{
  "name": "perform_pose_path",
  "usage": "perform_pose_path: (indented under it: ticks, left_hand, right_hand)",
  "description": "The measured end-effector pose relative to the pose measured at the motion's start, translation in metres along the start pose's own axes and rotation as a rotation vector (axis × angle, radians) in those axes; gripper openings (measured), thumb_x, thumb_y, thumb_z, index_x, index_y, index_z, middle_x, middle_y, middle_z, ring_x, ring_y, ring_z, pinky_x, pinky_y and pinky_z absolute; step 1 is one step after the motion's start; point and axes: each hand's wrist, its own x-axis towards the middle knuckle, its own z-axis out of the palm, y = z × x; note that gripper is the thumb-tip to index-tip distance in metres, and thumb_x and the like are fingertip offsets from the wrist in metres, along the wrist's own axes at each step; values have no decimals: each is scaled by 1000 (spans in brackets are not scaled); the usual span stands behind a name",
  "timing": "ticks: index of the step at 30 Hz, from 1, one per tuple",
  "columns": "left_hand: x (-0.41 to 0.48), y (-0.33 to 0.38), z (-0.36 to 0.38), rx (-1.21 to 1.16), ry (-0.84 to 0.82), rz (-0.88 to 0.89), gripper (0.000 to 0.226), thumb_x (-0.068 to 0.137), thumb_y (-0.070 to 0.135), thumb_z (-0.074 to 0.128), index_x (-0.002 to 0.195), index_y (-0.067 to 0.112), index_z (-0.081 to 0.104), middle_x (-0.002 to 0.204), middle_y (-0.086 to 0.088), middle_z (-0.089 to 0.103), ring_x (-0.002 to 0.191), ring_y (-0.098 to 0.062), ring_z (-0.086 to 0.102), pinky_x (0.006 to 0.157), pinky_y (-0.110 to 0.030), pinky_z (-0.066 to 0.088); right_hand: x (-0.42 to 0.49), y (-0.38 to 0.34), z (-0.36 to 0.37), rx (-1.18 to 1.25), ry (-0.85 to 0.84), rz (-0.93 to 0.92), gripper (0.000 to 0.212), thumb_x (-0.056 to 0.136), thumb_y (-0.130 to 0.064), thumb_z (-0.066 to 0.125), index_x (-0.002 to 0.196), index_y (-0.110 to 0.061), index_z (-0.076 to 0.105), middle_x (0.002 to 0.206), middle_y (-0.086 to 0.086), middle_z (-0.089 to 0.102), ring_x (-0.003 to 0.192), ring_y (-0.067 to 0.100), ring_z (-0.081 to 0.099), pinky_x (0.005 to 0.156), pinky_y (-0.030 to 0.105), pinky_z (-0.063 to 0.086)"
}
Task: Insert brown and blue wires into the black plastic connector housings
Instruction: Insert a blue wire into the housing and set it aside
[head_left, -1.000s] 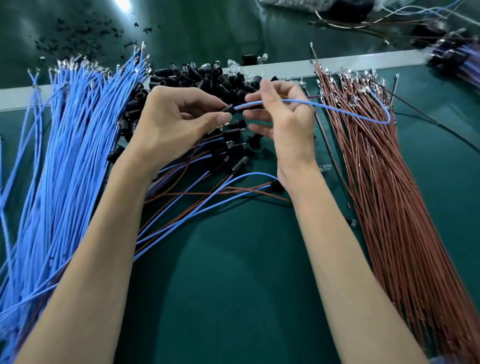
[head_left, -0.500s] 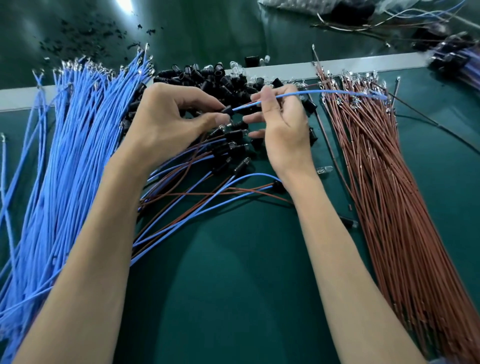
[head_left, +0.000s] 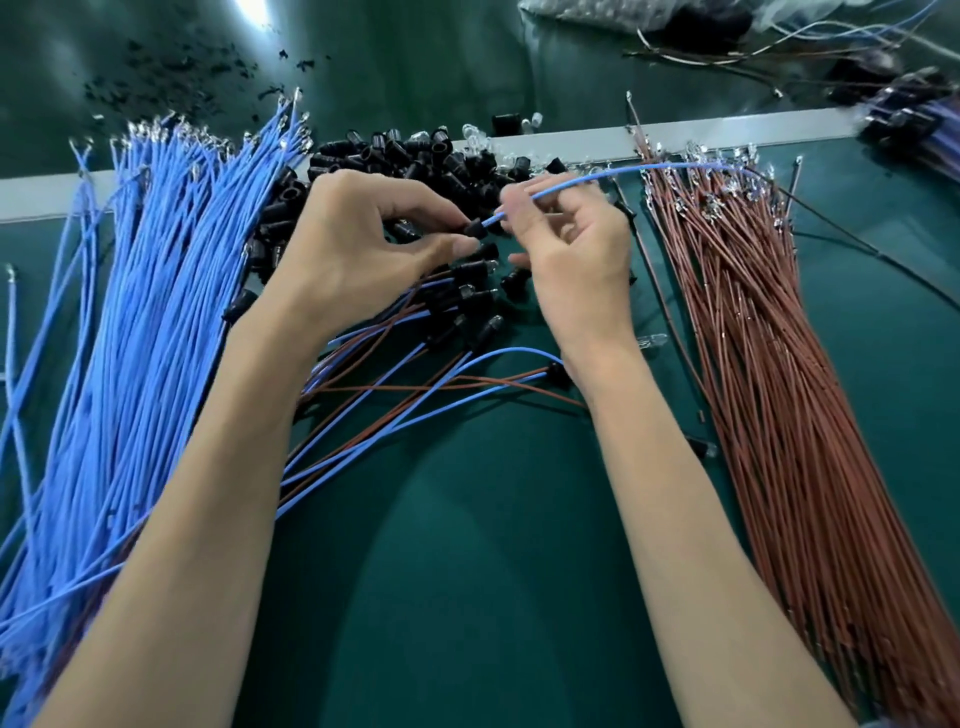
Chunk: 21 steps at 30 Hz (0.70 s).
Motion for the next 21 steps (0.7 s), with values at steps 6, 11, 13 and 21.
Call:
perform_pose_path:
  ticks: [6, 11, 13, 21]
  left_hand:
    - [-1, -1, -1, 4, 23, -10, 17, 79, 23, 77, 94, 17, 74, 80, 6, 69, 70, 11, 60, 75, -10, 47]
    - [0, 4, 1, 21, 16, 32, 18, 78, 22, 77, 94, 14, 75, 77, 14, 66, 68, 15, 57, 73, -6, 43]
    - [0, 4, 2, 30, 14, 30, 19, 78, 23, 77, 94, 12, 75, 77, 14, 65, 69, 16, 57, 74, -5, 43]
    - [0, 5, 3, -14, 34, 26, 13, 78, 25, 78, 89, 26, 70, 75, 16, 65, 67, 13, 59, 73, -12, 47]
  right_hand:
    - [-2, -2, -2, 112, 59, 52, 17, 90, -23, 64, 73, -25, 58, 72, -12, 66, 72, 7, 65, 61, 29, 55]
    - [-1, 2, 1, 8, 4, 47, 17, 87, -19, 69, 71, -23, 62, 92, 11, 63, 75, 16, 62, 78, 44, 55]
    - [-3, 1, 2, 26, 2, 68, 16, 86, -20, 69, 72, -25, 64, 89, 5, 66, 75, 12, 64, 77, 44, 56]
    - [-2, 0, 0, 72, 5, 86, 15, 85, -21, 71, 71, -21, 69, 93, 3, 66, 85, 16, 65, 80, 38, 55]
